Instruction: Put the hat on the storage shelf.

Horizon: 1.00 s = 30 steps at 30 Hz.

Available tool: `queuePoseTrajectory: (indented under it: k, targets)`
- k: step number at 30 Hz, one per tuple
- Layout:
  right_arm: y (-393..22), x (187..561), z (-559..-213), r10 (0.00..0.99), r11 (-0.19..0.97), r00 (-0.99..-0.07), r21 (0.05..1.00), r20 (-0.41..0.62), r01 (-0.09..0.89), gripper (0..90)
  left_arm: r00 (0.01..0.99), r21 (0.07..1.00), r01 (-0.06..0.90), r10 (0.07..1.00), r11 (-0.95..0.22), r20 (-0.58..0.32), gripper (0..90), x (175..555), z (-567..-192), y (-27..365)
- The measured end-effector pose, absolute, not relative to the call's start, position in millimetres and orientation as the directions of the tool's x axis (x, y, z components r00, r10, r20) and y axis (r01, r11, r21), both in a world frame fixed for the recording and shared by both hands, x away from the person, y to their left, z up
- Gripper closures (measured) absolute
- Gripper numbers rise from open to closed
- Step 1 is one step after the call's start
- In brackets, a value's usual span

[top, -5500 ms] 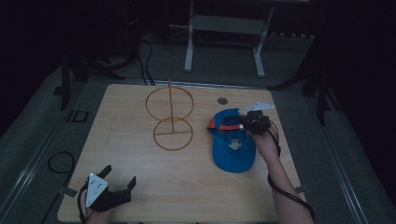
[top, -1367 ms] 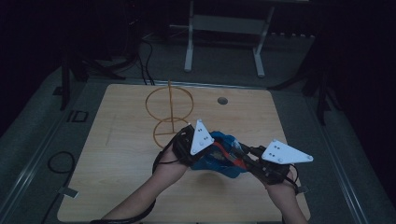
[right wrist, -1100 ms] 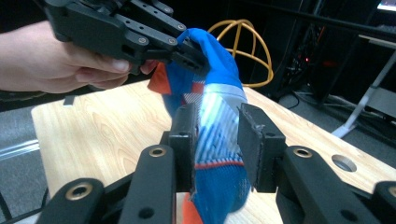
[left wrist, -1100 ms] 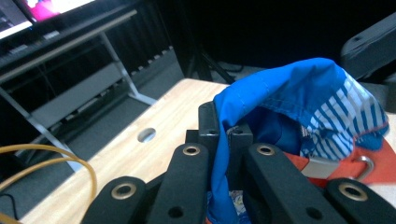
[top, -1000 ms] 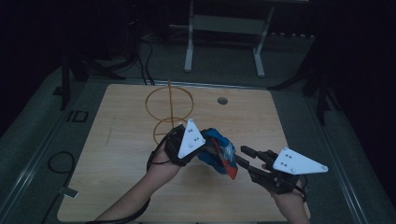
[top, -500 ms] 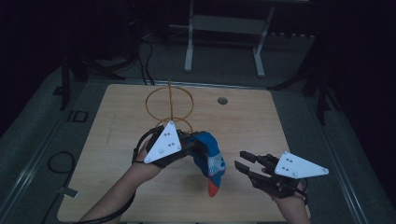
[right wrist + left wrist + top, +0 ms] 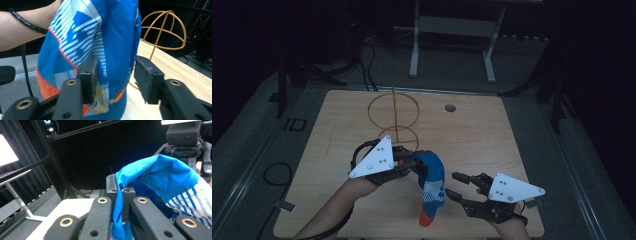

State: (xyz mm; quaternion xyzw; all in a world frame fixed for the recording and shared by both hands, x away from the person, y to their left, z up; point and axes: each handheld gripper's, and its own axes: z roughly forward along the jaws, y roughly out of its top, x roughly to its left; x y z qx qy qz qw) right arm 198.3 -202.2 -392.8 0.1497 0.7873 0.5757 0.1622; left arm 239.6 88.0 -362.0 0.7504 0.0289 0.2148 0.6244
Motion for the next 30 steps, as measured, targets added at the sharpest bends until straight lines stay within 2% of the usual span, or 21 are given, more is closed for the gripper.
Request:
queuePoseTrajectory:
  k: [4, 8, 14, 17, 18, 30]
  targets:
    - [-195.6, 201.5, -396.3, 0.433, 0.295, -0.898, 0.954, -0.079, 0.058, 48.6, 0.906, 0.951, -0.227, 0.313, -0.208, 0.285, 89.0, 237.2, -362.1, 85.2]
    - [-192.3, 203.6, -399.6, 0.434, 0.298, -0.898, 0.952, -0.074, 0.066, 52.8, 0.909, 0.952, -0.227, 0.305, -0.206, 0.283, 89.0, 236.9, -362.4, 84.2]
    - [-192.0, 204.5, -400.3, 0.447, 0.296, -0.891, 0.953, -0.083, 0.060, 70.5, 0.911, 0.954, -0.219, 0.307, -0.203, 0.275, 89.0, 237.9, -362.2, 83.3]
    - [-192.4, 204.3, -399.8, 0.458, 0.293, -0.885, 0.955, -0.087, 0.057, 87.0, 0.912, 0.955, -0.215, 0.307, -0.203, 0.271, 89.0, 238.4, -362.3, 84.5]
    - [-193.3, 204.6, -399.4, 0.467, 0.291, -0.880, 0.955, -0.089, 0.058, 89.5, 0.914, 0.957, -0.209, 0.307, -0.202, 0.264, 89.0, 238.7, -362.6, 85.4]
    - [-208.1, 208.7, -391.5, 0.522, 0.232, -0.850, 0.971, -0.068, 0.065, 90.0, 0.915, 0.955, -0.176, 0.319, -0.240, 0.248, 88.7, 239.6, -369.5, 96.5]
